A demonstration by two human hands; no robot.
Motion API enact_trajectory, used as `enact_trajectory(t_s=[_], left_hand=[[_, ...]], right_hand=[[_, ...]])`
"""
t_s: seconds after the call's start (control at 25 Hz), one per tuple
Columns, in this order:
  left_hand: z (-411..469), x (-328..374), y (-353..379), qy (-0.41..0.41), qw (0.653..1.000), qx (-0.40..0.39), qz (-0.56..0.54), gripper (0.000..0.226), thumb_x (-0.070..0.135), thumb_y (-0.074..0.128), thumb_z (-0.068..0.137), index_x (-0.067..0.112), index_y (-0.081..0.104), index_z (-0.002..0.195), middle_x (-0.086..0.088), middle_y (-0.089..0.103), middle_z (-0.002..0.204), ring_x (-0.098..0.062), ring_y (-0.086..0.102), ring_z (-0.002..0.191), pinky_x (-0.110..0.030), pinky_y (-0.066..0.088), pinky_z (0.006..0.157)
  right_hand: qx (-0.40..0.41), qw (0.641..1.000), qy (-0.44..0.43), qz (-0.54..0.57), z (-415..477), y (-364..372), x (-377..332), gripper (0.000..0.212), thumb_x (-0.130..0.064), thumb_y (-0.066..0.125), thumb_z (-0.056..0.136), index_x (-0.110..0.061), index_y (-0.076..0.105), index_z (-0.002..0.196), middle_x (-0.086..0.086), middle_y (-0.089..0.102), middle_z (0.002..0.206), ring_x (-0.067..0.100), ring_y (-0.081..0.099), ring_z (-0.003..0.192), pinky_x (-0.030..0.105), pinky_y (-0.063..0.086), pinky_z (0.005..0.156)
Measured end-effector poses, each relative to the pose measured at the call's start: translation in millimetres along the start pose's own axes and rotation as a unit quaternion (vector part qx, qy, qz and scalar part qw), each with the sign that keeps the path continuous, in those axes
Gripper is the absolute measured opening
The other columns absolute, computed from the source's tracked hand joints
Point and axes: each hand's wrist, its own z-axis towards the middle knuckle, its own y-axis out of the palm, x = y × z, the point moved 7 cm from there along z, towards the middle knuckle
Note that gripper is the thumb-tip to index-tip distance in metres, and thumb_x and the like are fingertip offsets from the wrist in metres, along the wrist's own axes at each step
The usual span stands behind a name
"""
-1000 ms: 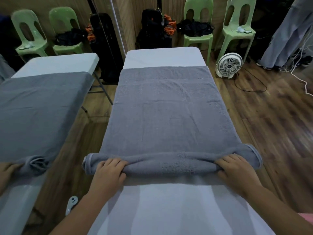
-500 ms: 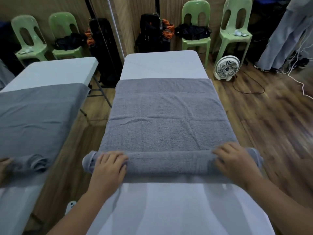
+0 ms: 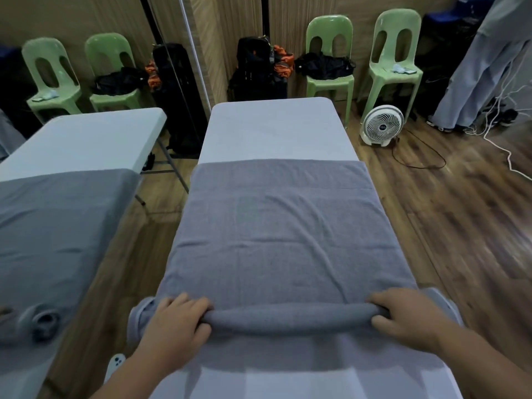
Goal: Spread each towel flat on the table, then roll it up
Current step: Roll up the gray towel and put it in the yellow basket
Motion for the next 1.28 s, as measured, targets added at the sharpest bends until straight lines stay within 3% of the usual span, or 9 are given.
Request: enact_trajectory(t_s=[0.16, 0.32, 0.44, 0.52, 0.72, 0.84, 0.96, 1.12, 1.28], left_hand=[[33.6, -12.3, -6.3, -0.019, 0.999, 0.019, 0.021, 0.037, 0.046, 0.047, 0.077, 0.040, 0.055, 0.113, 0.013, 0.067, 0.095, -0.017, 0.061, 0.091, -0.039, 0.043, 0.083], [38.8, -1.9, -0.8, 0.004, 0.998, 0.064, 0.027, 0.032, 0.048, 0.052, 0.085, 0.033, 0.063, 0.112, 0.008, 0.062, 0.116, -0.020, 0.057, 0.106, -0.045, 0.044, 0.096], [23.5, 4.9, 20.1, 0.017, 0.999, 0.005, 0.029, 0.052, 0.052, 0.060, 0.077, 0.035, 0.058, 0.126, 0.011, 0.057, 0.130, -0.018, 0.053, 0.118, -0.047, 0.037, 0.108], [24.0, 2.5, 19.4, 0.011, 0.999, 0.022, 0.031, 0.049, 0.040, 0.054, 0.077, 0.037, 0.058, 0.126, 0.012, 0.059, 0.126, -0.017, 0.055, 0.115, -0.041, 0.037, 0.103], [26.0, -0.2, 3.8, -0.016, 1.000, 0.002, 0.018, 0.040, 0.045, 0.027, 0.087, 0.041, 0.060, 0.109, 0.021, 0.064, 0.105, -0.007, 0.056, 0.098, -0.031, 0.037, 0.086], [25.9, 0.9, -3.8, -0.015, 0.999, -0.025, -0.015, 0.036, 0.046, 0.023, 0.083, 0.038, 0.055, 0.097, 0.012, 0.069, 0.093, -0.012, 0.060, 0.087, -0.037, 0.041, 0.079], [50.2, -4.0, -17.8, -0.058, 0.998, 0.027, -0.009, 0.029, 0.041, 0.039, 0.084, 0.033, 0.060, 0.102, 0.008, 0.070, 0.093, -0.023, 0.063, 0.087, -0.039, 0.046, 0.073], [46.1, 1.1, -20.4, -0.034, 0.988, 0.149, 0.003, 0.024, 0.035, 0.048, 0.088, 0.027, 0.066, 0.102, 0.004, 0.064, 0.109, -0.024, 0.056, 0.106, -0.047, 0.042, 0.096], [30.7, -4.0, 18.9, -0.048, 0.997, 0.031, 0.050, 0.056, 0.039, 0.052, 0.076, 0.030, 0.058, 0.131, 0.001, 0.054, 0.139, -0.024, 0.048, 0.127, -0.054, 0.032, 0.112]], right_hand=[[0.041, 0.998, 0.043, 0.005, 24.1, -22.1, 17.9, 0.037, -0.046, 0.053, 0.074, -0.040, 0.059, 0.110, -0.022, 0.065, 0.102, 0.008, 0.061, 0.095, 0.031, 0.050, 0.077], [0.198, 0.975, -0.069, -0.078, 26.9, -26.0, -4.1, 0.020, -0.037, 0.056, 0.081, -0.025, 0.068, 0.092, -0.005, 0.067, 0.092, 0.025, 0.060, 0.088, 0.041, 0.050, 0.079], [0.141, 0.980, -0.057, -0.129, 14.5, 7.4, -5.2, 0.043, -0.050, 0.062, 0.072, -0.026, 0.070, 0.107, -0.010, 0.068, 0.105, 0.018, 0.060, 0.100, 0.046, 0.046, 0.098], [0.164, 0.979, -0.036, -0.116, 13.7, 13.9, 1.0, 0.034, -0.038, 0.057, 0.075, -0.026, 0.070, 0.104, -0.009, 0.069, 0.100, 0.019, 0.061, 0.095, 0.043, 0.041, 0.102], [0.151, 0.986, -0.047, -0.044, 10.7, 5.6, -5.9, 0.014, -0.033, 0.050, 0.075, -0.027, 0.051, 0.063, -0.013, 0.052, 0.061, 0.011, 0.045, 0.063, 0.033, 0.043, 0.076], [0.052, 0.998, 0.000, -0.041, 17.1, -1.4, 0.3, 0.027, -0.039, 0.041, 0.081, -0.020, 0.053, 0.067, -0.009, 0.057, 0.065, 0.010, 0.048, 0.068, 0.034, 0.041, 0.065], [0.100, 0.994, 0.033, -0.013, 44.2, -22.8, 7.4, 0.028, -0.039, 0.039, 0.079, -0.019, 0.056, 0.071, -0.007, 0.061, 0.070, 0.017, 0.050, 0.074, 0.038, 0.044, 0.066], [0.290, 0.953, -0.049, -0.071, 39.5, -39.1, -5.3, 0.018, -0.024, 0.057, 0.088, -0.016, 0.071, 0.097, 0.002, 0.066, 0.096, 0.028, 0.056, 0.092, 0.045, 0.047, 0.087], [0.165, 0.976, -0.015, -0.142, 37.9, 3.9, 5.2, 0.056, -0.041, 0.064, 0.071, -0.017, 0.064, 0.121, 0.000, 0.064, 0.123, 0.024, 0.053, 0.119, 0.052, 0.028, 0.111]])
